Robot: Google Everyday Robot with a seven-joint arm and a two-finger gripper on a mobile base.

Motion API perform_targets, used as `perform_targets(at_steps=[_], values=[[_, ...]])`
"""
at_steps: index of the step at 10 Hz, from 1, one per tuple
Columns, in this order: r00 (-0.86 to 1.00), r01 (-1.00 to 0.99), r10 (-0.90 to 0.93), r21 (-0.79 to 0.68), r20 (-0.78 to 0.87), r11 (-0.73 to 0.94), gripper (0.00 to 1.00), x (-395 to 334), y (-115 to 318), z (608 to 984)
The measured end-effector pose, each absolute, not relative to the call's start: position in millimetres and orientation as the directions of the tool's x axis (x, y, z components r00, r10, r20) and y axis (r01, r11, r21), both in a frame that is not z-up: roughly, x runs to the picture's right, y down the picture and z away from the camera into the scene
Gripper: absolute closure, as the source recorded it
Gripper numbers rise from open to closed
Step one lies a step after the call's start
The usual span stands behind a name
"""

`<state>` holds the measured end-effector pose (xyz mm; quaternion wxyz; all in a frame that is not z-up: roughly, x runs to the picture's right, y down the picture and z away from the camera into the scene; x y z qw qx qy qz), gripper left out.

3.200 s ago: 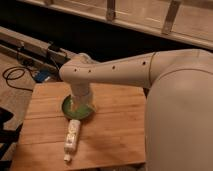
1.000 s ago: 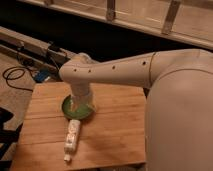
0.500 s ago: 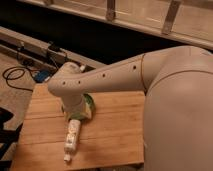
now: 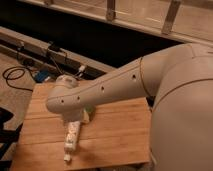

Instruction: Place the bottle in the ceramic bowl

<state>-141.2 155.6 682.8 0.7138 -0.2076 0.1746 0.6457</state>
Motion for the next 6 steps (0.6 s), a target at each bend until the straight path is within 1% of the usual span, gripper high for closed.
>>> perform_targets(at_steps=[4, 6], values=[[0.103, -0.995, 0.847, -0.069, -0.521, 0.079, 0.35, -141, 156, 684], [0.116, -0.993, 0.829, -0.071, -0.547, 0.093, 0.35, -145, 159, 696]])
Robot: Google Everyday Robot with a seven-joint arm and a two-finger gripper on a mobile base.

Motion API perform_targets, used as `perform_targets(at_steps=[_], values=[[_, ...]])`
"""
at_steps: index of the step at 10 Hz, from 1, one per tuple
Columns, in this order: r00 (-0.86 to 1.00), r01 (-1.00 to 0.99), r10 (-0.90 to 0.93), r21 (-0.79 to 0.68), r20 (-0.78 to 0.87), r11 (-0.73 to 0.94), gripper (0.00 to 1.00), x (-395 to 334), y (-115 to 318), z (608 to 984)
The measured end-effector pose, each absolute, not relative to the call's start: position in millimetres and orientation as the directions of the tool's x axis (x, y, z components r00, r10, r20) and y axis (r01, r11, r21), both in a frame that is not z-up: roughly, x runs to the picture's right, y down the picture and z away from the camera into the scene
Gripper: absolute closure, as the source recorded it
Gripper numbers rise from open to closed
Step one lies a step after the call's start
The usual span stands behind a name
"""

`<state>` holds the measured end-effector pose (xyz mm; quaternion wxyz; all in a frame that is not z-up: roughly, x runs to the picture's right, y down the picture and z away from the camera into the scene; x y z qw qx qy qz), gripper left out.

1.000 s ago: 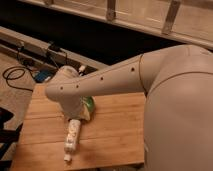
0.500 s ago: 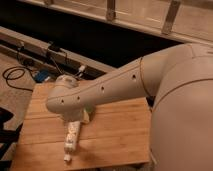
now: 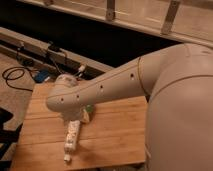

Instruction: Place the bottle in the ceramic bowl

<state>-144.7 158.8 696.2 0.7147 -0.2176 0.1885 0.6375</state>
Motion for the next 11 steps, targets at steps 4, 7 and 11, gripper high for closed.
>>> perform_targets(at_steps=[4, 7, 11], values=[[0.115, -0.992, 0.796, -0.103, -0.595, 0.066, 0.35, -147, 172, 725], [0.110, -0.987, 0.774, -0.162, -0.623, 0.010, 0.35, -153, 191, 743], [0.131, -0.978, 0.747, -0.210, -0.652, -0.011, 0.35, -168, 214, 758]])
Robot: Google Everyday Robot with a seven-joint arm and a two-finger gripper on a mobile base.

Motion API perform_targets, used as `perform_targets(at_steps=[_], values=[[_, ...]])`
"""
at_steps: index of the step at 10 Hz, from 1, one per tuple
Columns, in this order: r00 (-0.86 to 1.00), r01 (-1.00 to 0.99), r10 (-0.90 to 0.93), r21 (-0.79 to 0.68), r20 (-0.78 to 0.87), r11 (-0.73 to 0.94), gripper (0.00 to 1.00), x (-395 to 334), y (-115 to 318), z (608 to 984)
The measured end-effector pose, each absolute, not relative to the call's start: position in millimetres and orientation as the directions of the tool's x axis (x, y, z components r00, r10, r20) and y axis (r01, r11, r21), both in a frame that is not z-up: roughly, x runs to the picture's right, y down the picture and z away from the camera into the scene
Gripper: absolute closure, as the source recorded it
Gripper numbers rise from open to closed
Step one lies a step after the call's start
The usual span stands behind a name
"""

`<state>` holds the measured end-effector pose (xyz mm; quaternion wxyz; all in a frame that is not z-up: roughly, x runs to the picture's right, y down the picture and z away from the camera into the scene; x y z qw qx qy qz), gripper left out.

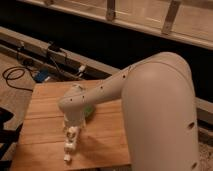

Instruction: Place the bottle in the ceramic bowl

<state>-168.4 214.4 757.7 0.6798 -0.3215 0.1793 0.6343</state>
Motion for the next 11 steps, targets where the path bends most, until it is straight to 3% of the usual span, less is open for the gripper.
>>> perform_targets(at_steps=[8, 10, 11], values=[[0.181, -0.968, 0.700, -0.250, -0.691, 0.004, 0.36, -185, 250, 780], [0.192, -0.966, 0.706, -0.256, -0.682, 0.015, 0.50, -185, 252, 779], [0.199, -0.965, 0.710, -0.260, -0.676, 0.023, 0.62, -186, 252, 777]])
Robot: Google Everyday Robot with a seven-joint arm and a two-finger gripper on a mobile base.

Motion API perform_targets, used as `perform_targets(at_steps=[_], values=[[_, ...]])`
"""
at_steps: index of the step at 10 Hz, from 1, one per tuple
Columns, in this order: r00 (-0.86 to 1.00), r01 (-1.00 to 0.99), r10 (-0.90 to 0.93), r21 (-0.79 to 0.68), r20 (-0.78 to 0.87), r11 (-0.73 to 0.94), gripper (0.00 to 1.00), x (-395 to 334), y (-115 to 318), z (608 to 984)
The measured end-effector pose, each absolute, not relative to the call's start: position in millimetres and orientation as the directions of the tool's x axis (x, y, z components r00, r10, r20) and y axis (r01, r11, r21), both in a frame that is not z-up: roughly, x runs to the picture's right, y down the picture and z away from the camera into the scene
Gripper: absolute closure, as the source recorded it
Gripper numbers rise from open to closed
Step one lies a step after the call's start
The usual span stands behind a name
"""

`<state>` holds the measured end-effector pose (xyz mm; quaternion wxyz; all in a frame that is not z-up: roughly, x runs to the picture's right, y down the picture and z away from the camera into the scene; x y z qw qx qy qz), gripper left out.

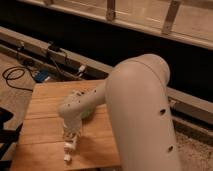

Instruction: Place the bottle in the ceramic bowl

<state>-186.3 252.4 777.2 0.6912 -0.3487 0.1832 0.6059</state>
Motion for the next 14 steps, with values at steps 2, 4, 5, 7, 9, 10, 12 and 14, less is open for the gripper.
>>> perform_targets(at_steps=[2, 4, 5, 7, 9, 10, 12, 14], values=[[0.203, -0.965, 0.712, -0.261, -0.672, 0.030, 0.80, -186, 253, 776], [0.206, -0.965, 0.714, -0.260, -0.669, 0.035, 0.97, -186, 253, 775], [0.200, -0.966, 0.724, -0.256, -0.660, 0.033, 1.00, -184, 250, 773], [0.166, -0.975, 0.786, -0.219, -0.595, 0.040, 1.00, -168, 212, 744], [0.171, -0.977, 0.811, -0.202, -0.559, 0.067, 1.00, -165, 181, 718], [0.177, -0.978, 0.821, -0.188, -0.542, 0.087, 1.00, -162, 166, 711], [0.202, -0.977, 0.842, -0.163, -0.501, 0.137, 1.00, -159, 131, 713], [0.242, -0.970, 0.851, -0.143, -0.467, 0.198, 1.00, -147, 61, 747]])
